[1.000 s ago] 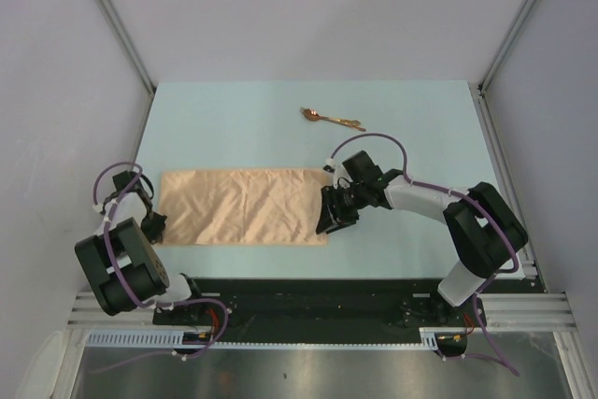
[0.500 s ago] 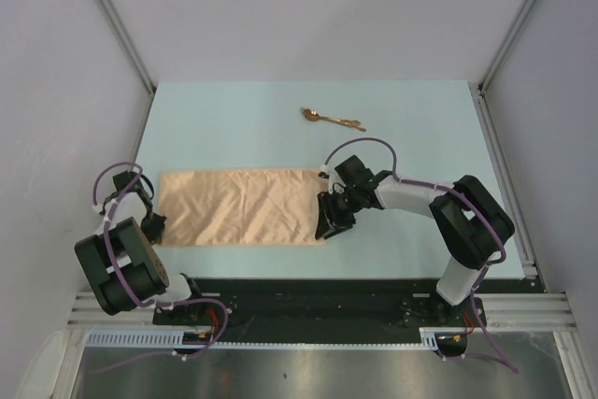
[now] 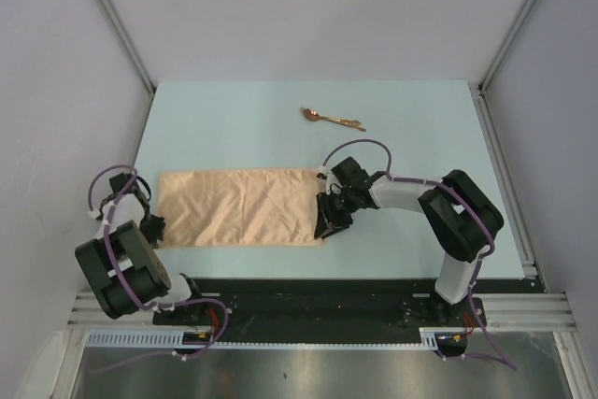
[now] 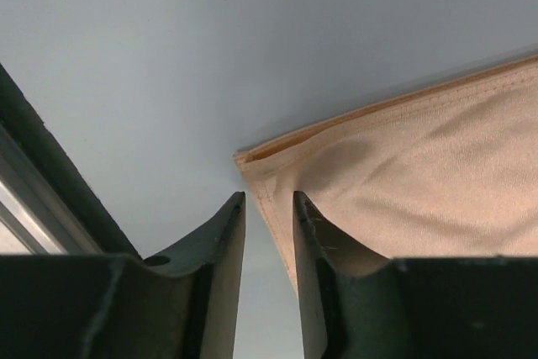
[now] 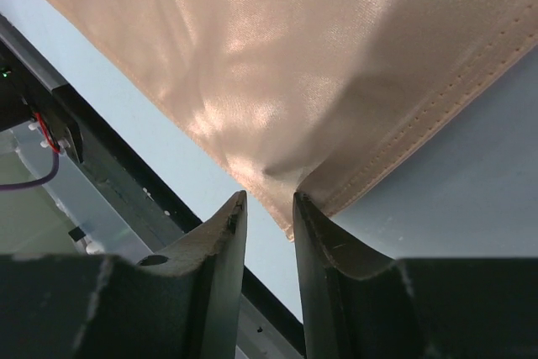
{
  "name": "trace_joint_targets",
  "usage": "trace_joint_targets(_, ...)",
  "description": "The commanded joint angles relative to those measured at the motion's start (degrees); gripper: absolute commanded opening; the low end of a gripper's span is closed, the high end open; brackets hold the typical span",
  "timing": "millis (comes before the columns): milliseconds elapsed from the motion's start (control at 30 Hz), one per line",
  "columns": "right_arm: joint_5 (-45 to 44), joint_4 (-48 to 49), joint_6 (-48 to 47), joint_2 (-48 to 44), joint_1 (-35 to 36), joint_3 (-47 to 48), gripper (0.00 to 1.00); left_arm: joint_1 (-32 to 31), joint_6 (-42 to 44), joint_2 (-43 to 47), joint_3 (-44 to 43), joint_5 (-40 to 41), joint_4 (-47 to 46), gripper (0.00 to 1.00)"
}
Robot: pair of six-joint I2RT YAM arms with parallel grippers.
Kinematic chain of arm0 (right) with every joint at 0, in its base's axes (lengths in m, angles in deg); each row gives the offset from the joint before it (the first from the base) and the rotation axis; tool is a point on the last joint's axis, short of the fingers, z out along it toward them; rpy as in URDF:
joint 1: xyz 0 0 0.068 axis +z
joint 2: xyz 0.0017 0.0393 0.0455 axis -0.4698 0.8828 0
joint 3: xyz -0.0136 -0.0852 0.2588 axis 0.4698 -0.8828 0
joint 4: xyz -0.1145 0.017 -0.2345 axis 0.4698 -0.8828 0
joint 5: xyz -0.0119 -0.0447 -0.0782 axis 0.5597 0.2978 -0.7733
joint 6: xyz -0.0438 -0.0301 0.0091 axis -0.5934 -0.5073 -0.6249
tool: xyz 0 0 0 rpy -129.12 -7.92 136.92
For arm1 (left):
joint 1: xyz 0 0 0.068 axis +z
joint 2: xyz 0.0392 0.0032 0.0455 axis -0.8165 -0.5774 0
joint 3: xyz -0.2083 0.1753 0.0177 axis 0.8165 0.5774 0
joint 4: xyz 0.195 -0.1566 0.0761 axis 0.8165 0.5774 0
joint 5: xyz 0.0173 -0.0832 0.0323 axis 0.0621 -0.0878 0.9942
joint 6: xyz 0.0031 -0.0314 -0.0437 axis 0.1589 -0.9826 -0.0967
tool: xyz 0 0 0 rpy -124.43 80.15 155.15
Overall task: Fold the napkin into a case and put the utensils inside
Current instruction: Smooth out the rectangle-folded napkin at the corner of the board.
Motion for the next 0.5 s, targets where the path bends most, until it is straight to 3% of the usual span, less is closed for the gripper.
trace_joint_targets(0, -1.31, 0.71, 0.4, -1.0, 0.26, -0.29, 0.34, 0.96, -3.79, 5.72, -2.72, -2.8, 4.91, 0.46)
trace_joint_targets(100, -2.71, -2.62, -0.39, -4.07, 0.09, 2.6, 0.34, 1.05, -4.42, 10.46, -3.6, -4.82, 7.2, 0.55)
trace_joint_targets(200, -4.38, -4.57, -0.74, -6.62, -0.62, 6.63, 0.38, 0.18, -3.2, 14.25, -4.83, -9.11, 6.25, 0.55)
trace_joint_targets(300, -5.44, -3.27, -0.74, -6.63, -2.63, 9.8, 0.47, -2.28, -0.47, 16.88, -2.92, -19.83, -3.49, 0.53)
trace_joint_targets(333, -5.35, -2.21, -0.3, -5.5, -3.6, 10.43, 0.5, -3.33, -0.46, 16.98, -1.86, -23.25, -11.18, 0.53)
trace_joint_targets(367, -4.74, -1.16, 0.05, -4.79, -4.48, 11.13, 0.56, -3.78, -0.9, 16.8, -0.63, -31.29, -15.69, 0.52)
trace_joint_targets(467, -1.67, 5.07, 2.77, -1.36, -8.25, 13.68, 0.63, -5.01, -3.71, 10.59, 0.7, -39.77, -27.67, 0.46)
